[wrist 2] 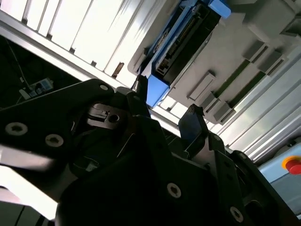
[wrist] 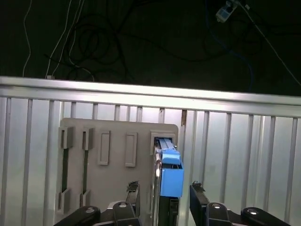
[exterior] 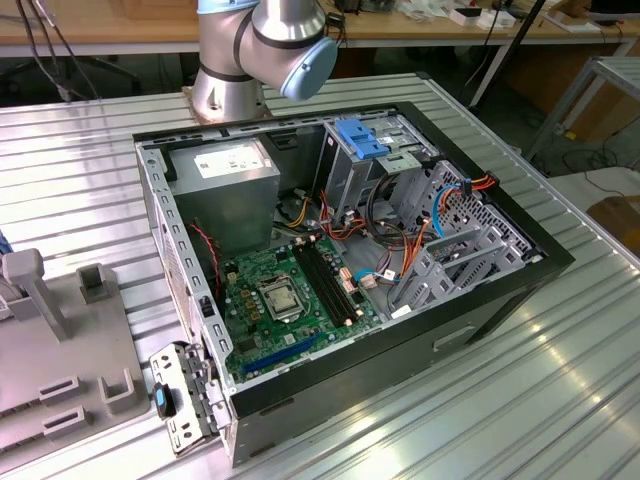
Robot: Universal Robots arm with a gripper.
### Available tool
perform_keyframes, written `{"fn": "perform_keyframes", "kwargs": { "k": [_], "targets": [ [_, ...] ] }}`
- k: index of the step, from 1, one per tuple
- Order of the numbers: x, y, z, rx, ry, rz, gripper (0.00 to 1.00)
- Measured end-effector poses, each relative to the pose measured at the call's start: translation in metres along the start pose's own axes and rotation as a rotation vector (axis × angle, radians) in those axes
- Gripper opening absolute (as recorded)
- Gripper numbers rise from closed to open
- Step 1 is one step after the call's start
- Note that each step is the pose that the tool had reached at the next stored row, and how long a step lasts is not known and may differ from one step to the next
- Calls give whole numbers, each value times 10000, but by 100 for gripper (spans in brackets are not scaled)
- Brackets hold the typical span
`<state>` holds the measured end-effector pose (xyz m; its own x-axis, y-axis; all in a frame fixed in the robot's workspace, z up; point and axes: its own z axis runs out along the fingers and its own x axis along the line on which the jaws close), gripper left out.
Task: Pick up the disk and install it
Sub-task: 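Pick up the disk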
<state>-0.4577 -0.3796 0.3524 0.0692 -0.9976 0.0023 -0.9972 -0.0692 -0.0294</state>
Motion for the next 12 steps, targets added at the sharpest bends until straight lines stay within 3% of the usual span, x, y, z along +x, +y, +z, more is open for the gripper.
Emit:
{"fn": "perform_keyframes", "kwargs": {
  "k": [6, 7, 12],
  "targets": [
    [-25, 1, 90, 10, 3, 148, 55],
    [-27, 39, 205, 50, 5, 152, 55],
    [-28, 49, 309, 72, 6, 152, 55]
  ]
}}
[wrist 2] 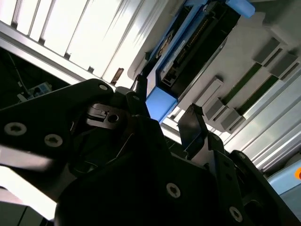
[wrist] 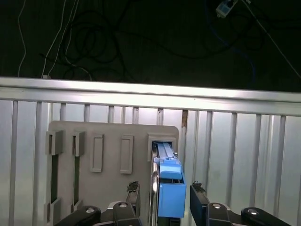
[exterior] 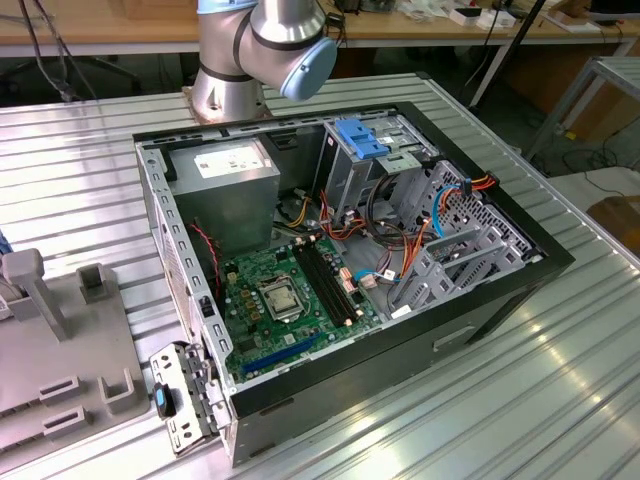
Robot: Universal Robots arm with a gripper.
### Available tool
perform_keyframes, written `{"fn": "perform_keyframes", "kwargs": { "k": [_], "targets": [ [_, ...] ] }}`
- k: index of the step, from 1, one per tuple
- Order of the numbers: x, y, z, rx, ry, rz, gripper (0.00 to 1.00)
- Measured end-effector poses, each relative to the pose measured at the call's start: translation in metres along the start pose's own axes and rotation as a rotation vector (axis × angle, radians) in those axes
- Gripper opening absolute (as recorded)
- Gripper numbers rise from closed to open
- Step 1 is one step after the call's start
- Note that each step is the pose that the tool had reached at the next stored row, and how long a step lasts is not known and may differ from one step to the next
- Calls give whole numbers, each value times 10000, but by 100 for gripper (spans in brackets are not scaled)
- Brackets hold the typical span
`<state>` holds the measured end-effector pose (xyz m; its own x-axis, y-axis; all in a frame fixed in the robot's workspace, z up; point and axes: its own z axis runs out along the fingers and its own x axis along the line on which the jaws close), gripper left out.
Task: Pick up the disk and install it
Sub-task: 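Pick up the disk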
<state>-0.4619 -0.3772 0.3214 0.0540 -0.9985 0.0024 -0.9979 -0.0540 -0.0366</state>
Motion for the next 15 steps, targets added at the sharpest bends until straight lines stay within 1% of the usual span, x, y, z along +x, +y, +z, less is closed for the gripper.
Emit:
{"fn": "perform_keyframes", "kwargs": {
  "k": [5, 6, 8, 12, 13, 15],
  "targets": [
    [0, 6, 96, 20, 2, 0, 55],
    [0, 6, 123, 35, 2, 0, 55],
    [0, 8, 144, 60, 4, 0, 55],
    [0, 8, 147, 62, 4, 0, 55],
    [0, 8, 147, 62, 2, 0, 53],
    [-1, 8, 145, 45, -33, 15, 39]
  ]
}}
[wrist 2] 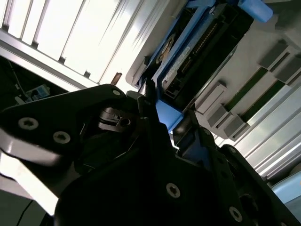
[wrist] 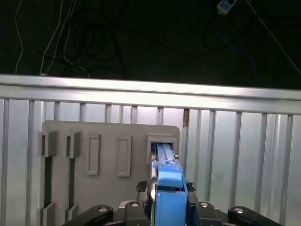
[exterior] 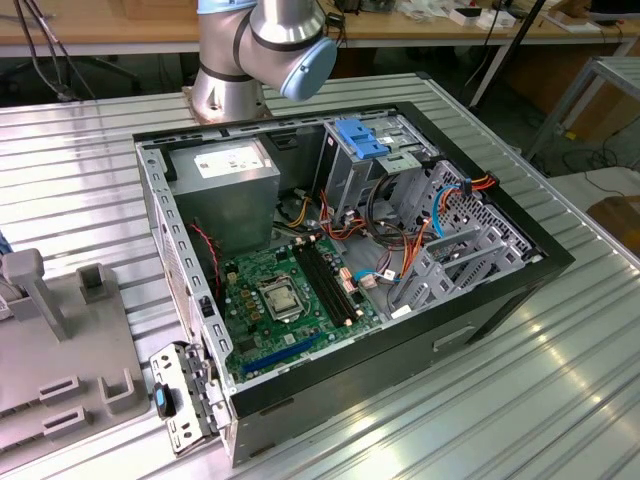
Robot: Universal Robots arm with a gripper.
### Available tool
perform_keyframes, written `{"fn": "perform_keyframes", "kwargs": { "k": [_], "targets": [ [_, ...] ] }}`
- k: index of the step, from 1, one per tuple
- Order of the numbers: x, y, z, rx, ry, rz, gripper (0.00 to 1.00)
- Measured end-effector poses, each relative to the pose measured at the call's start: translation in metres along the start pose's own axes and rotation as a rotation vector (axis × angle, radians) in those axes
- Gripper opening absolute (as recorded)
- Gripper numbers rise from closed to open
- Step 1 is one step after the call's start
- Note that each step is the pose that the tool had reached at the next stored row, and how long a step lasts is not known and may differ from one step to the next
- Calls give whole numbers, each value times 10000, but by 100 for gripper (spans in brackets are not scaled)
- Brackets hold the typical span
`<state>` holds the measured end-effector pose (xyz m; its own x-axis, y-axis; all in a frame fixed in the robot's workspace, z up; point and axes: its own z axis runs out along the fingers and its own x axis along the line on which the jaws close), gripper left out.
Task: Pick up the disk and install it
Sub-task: 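Pick up the disk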
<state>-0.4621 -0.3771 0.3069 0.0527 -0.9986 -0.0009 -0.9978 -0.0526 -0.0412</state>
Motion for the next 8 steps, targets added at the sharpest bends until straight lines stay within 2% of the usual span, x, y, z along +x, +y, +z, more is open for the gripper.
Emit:
{"fn": "perform_keyframes", "kwargs": {
  "k": [5, 8],
  "targets": [
    [1, -5, -3, -160, -5, 101, 39],
    [1, -13, 2, -182, -6, 131, 39]
  ]
}}
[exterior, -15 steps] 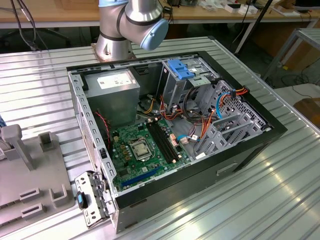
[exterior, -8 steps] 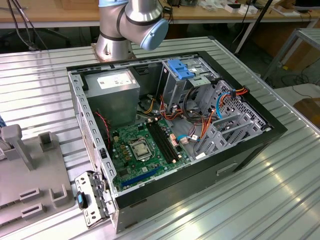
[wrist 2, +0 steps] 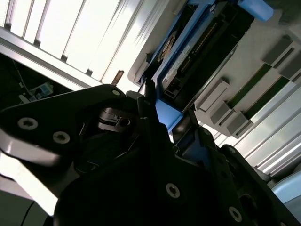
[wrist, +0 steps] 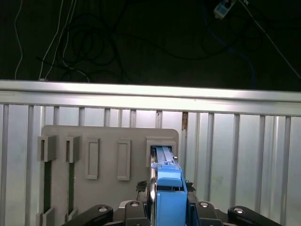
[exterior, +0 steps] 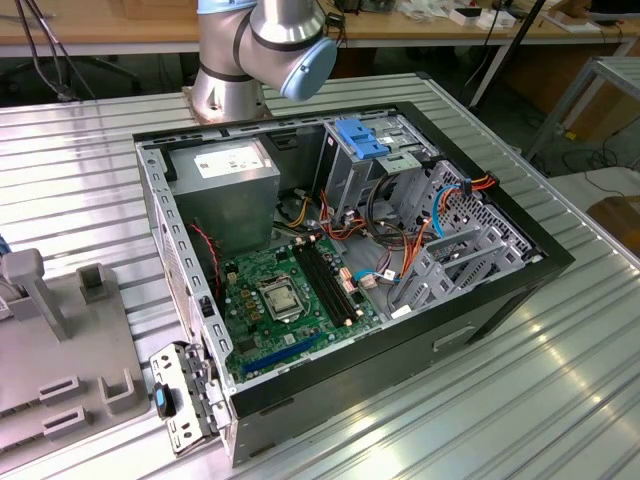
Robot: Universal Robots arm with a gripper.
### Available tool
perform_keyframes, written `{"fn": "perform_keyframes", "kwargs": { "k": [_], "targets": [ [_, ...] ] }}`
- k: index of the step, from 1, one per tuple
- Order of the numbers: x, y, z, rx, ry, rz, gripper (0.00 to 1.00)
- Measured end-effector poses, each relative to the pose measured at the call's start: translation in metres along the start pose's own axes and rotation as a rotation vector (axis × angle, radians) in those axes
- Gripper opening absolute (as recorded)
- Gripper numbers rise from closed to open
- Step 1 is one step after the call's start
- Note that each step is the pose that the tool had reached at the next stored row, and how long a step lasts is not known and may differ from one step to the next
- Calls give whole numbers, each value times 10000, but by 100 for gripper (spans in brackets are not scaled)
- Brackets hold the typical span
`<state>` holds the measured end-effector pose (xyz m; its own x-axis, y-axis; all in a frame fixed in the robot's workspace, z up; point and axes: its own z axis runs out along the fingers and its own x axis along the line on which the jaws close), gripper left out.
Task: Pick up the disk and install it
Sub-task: 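Pick up the disk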
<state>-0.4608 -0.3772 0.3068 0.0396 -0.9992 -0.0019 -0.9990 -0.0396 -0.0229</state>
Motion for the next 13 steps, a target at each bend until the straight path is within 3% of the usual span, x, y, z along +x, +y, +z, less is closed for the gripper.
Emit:
{"fn": "perform_keyframes", "kwargs": {
  "k": [13],
  "targets": [
    [1, -18, 32, -1, 1, 15, 37]
  ]
}}
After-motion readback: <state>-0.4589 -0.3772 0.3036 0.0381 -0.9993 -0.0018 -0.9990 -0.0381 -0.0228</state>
